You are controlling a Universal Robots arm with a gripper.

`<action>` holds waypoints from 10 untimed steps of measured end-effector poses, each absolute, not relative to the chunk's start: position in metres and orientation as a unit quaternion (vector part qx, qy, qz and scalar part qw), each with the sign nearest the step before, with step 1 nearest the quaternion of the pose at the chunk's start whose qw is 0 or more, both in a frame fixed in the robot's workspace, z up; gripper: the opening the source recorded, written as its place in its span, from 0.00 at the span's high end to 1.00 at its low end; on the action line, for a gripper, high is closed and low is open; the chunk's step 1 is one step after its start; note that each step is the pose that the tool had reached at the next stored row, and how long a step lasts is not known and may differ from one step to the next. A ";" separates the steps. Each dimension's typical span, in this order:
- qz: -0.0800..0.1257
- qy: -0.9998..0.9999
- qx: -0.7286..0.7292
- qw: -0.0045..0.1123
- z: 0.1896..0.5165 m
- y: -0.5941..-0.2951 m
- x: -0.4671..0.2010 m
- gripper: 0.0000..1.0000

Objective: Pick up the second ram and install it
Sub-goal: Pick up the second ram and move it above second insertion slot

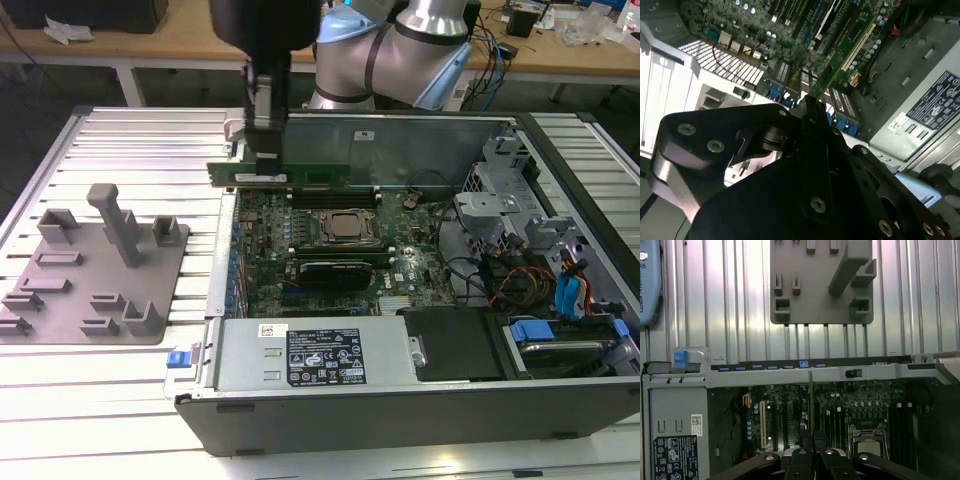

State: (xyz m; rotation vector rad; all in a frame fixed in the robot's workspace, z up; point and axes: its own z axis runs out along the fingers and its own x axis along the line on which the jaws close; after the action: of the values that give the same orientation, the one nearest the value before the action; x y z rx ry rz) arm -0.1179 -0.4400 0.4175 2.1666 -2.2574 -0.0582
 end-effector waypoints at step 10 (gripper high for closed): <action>-0.031 -0.721 0.692 0.019 0.406 -0.427 -0.067 0.91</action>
State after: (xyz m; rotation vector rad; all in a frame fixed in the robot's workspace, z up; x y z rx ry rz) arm -0.0666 -0.4266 0.4063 2.1481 -2.2384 -0.0959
